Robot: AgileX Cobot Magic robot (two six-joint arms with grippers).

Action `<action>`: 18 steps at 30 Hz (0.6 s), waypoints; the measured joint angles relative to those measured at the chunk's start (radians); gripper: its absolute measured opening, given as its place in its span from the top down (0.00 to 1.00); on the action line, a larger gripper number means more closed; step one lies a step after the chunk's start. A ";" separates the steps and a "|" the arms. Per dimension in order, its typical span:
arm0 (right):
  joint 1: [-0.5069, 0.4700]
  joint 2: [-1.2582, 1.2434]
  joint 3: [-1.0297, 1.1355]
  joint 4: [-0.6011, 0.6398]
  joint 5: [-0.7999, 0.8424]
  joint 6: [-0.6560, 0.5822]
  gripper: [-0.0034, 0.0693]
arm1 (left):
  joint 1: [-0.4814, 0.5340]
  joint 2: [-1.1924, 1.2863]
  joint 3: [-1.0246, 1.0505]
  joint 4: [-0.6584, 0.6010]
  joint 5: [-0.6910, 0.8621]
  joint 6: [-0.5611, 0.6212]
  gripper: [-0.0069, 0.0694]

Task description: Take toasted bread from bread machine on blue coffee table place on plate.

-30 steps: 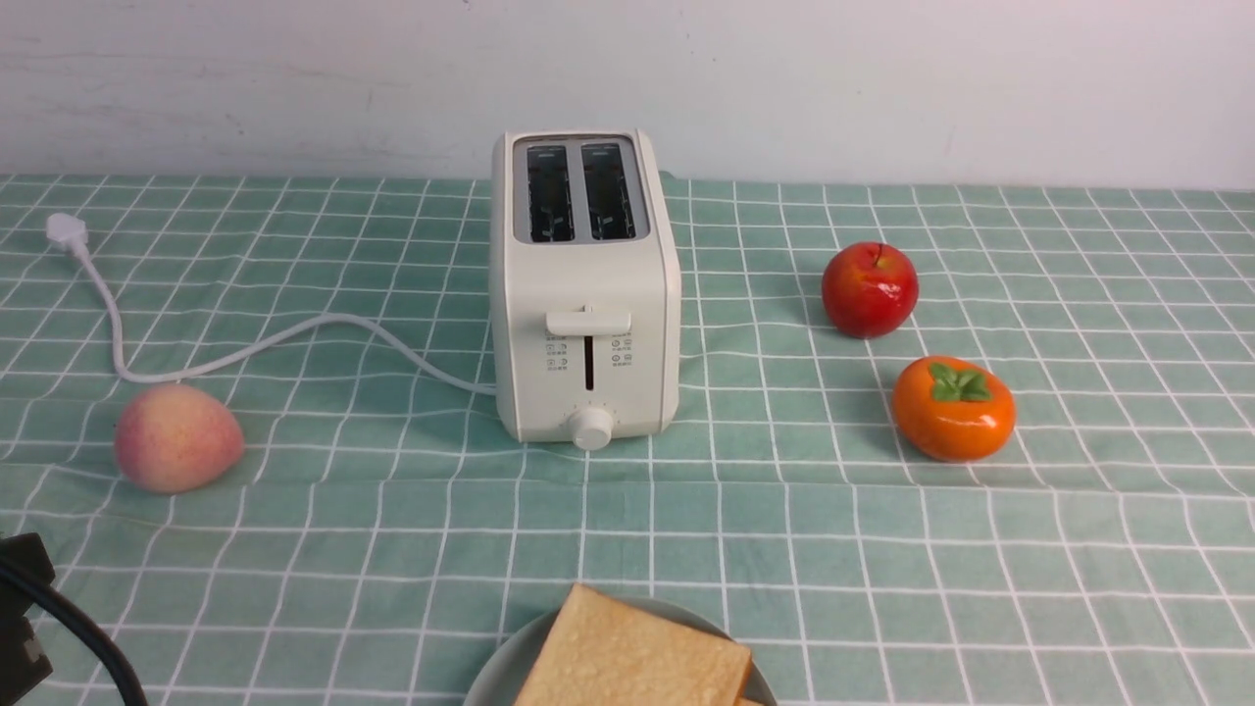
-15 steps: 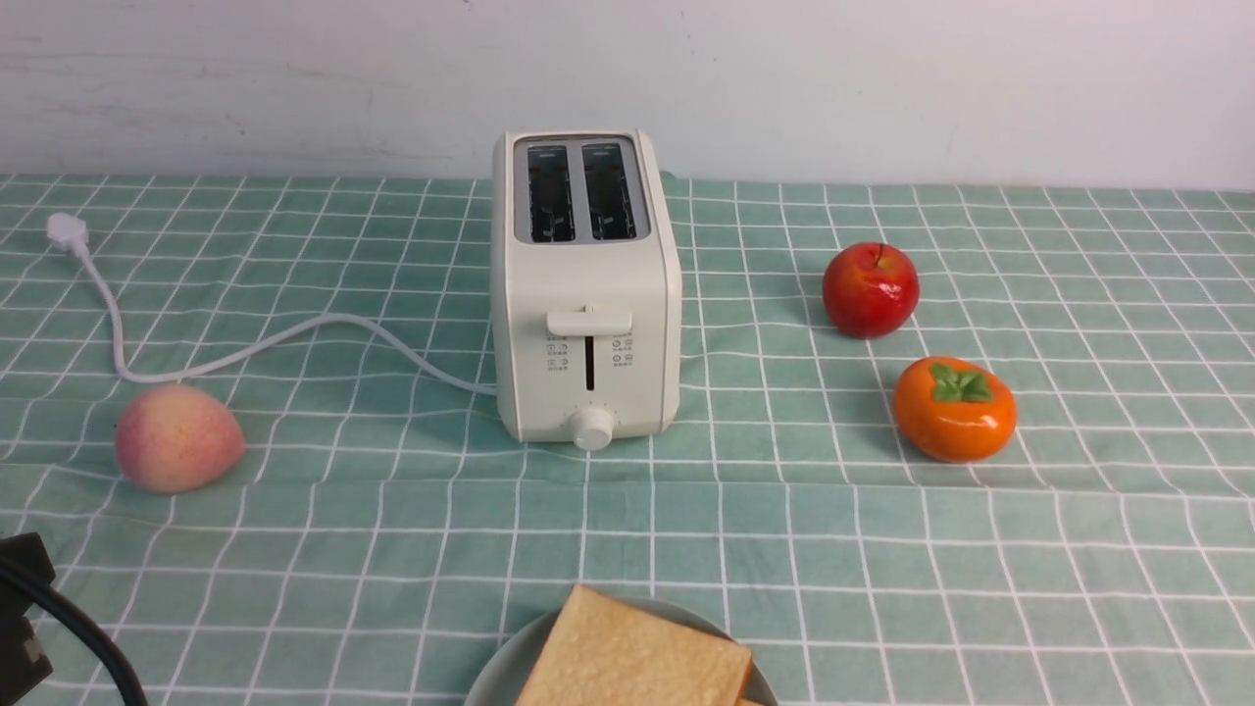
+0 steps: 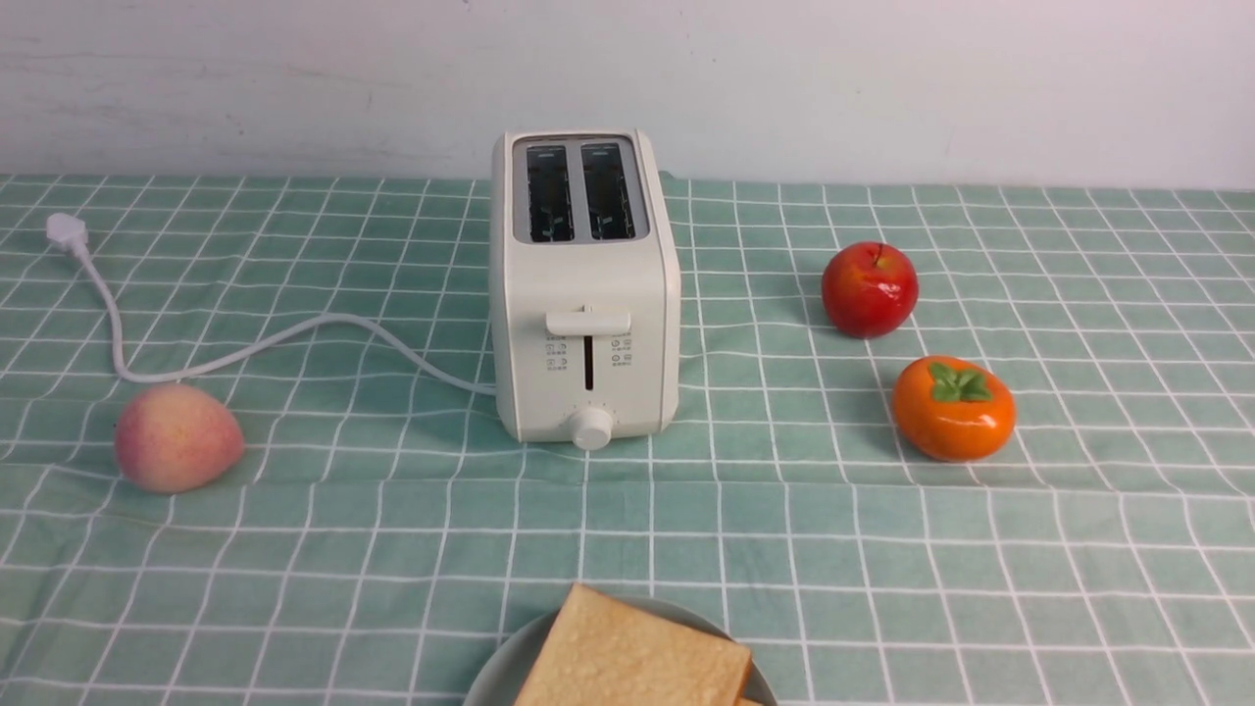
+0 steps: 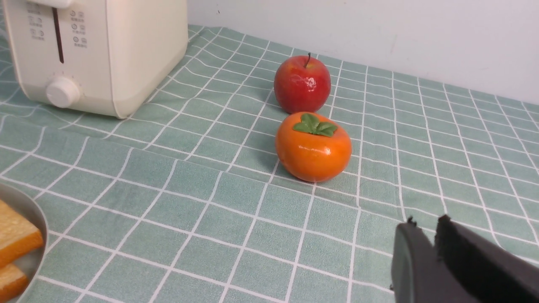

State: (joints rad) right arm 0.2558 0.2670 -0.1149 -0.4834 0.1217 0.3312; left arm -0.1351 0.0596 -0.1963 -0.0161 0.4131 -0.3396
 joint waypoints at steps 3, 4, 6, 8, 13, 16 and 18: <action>0.000 0.000 0.000 0.000 0.000 0.000 0.83 | 0.000 -0.051 0.109 0.016 0.000 0.000 0.91; 0.000 0.000 0.000 0.000 0.000 0.000 0.83 | 0.000 -0.062 0.147 0.016 -0.001 0.000 0.91; 0.000 0.000 0.000 0.000 0.000 0.000 0.82 | 0.000 -0.069 0.206 0.016 0.007 0.000 0.91; 0.000 -0.001 0.000 0.000 -0.002 0.000 0.82 | 0.000 -0.069 0.222 0.016 0.005 0.000 0.91; 0.000 -0.004 0.000 0.000 0.000 0.000 0.81 | 0.000 -0.069 0.225 0.016 -0.012 0.009 0.91; 0.000 -0.004 0.000 0.000 0.000 0.000 0.81 | 0.000 -0.069 0.225 0.016 -0.012 0.044 0.91; 0.000 -0.004 0.000 0.000 0.000 0.000 0.81 | 0.000 -0.069 0.225 0.016 -0.012 0.075 0.90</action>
State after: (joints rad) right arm 0.2558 0.2629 -0.1149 -0.4834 0.1212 0.3312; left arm -0.1351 -0.0096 0.0282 0.0000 0.4011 -0.2643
